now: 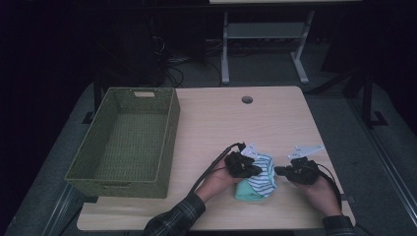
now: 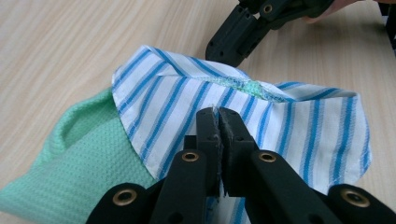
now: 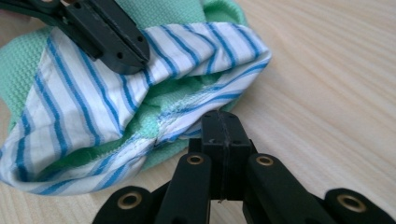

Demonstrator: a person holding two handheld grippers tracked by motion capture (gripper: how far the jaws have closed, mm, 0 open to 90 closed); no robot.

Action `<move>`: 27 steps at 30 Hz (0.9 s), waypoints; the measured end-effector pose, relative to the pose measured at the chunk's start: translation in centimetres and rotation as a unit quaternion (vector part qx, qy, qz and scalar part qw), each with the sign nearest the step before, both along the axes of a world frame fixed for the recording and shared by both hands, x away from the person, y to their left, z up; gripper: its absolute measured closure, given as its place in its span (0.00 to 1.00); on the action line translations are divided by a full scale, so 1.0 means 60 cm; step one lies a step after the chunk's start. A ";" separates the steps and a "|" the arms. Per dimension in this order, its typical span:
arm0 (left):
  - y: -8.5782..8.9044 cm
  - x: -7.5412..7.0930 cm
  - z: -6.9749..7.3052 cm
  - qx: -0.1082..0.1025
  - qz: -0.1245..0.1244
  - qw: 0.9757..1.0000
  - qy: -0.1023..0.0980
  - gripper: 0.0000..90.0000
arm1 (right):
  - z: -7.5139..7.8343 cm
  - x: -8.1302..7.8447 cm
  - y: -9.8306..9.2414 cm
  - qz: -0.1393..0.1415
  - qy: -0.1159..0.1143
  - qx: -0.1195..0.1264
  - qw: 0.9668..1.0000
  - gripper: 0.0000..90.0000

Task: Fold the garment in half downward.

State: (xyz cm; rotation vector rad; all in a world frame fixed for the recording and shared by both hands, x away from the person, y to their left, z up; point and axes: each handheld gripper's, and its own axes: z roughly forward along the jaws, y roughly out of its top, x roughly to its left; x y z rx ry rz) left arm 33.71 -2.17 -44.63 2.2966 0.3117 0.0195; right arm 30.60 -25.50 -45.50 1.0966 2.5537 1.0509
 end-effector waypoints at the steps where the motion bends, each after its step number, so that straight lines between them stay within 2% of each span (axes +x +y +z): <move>1: 0.002 0.000 0.003 -0.002 0.002 1.000 -0.002 0.96 | 0.002 0.000 -0.001 -0.003 -0.004 0.002 1.000 0.99; 4: 0.013 -0.003 0.016 -0.009 0.008 1.000 0.001 0.96 | 0.007 0.001 -0.009 -0.008 -0.013 0.014 1.000 0.99; 6: 0.024 -0.006 0.026 -0.009 0.009 1.000 -0.003 0.96 | 0.012 0.003 -0.011 -0.009 -0.017 0.013 1.000 0.99; 9: 0.049 -0.012 0.038 -0.017 0.019 1.000 0.003 0.99 | 0.020 0.006 -0.008 -0.006 -0.020 0.019 1.000 0.99; 15: 0.085 -0.028 0.045 -0.007 0.031 0.999 0.013 0.99 | 0.034 0.018 0.010 0.008 -0.029 0.027 0.999 0.99; 20: 0.099 -0.049 0.040 0.001 0.029 0.999 0.019 0.99 | 0.047 0.030 0.043 0.036 -0.031 0.048 0.998 0.99; 27: 0.090 -0.059 0.034 0.009 0.019 1.000 0.019 0.99 | 0.059 0.054 0.108 0.074 -0.038 0.057 0.995 0.99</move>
